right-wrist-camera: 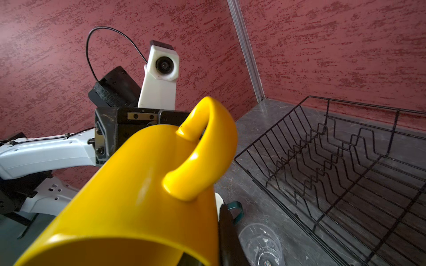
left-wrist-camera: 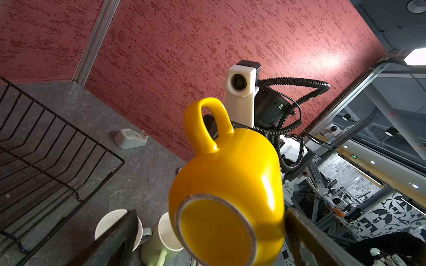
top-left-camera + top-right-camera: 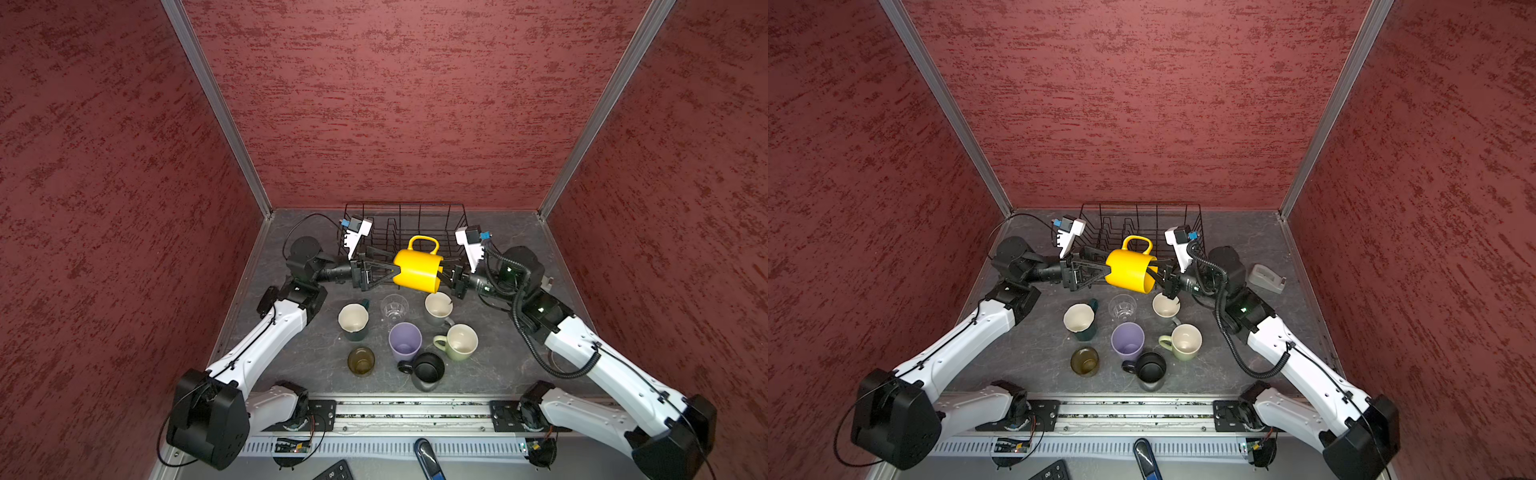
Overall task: Load cups into a dish rack
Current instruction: Place the cup upside down at the dish rack.
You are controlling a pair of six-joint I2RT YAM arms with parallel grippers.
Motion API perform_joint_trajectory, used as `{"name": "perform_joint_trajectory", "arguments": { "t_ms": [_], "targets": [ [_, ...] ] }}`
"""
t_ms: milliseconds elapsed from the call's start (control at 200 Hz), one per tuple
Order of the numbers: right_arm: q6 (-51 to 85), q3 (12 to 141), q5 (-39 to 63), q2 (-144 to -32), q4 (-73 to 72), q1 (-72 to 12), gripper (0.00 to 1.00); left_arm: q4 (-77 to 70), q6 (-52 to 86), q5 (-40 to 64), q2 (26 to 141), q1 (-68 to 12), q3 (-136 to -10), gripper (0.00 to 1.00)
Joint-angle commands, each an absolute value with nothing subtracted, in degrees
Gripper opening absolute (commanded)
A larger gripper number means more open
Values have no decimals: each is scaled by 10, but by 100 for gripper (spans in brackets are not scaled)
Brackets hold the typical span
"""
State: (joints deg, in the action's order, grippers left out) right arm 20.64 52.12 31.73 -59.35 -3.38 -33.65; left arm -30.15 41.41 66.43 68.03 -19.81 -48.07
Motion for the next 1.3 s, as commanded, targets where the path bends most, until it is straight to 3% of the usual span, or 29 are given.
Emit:
{"name": "perform_joint_trajectory", "arguments": {
  "t_ms": [0,531,1292],
  "targets": [
    [228,525,346,-590,-129,-338,0,-315,412,688,691,-211,-499,100],
    [248,512,370,-615,-184,-343,0,-378,449,716,699,-234,-501,100],
    [263,505,378,-649,-234,-352,0,-407,468,731,719,-260,-511,85]
  ]
}}
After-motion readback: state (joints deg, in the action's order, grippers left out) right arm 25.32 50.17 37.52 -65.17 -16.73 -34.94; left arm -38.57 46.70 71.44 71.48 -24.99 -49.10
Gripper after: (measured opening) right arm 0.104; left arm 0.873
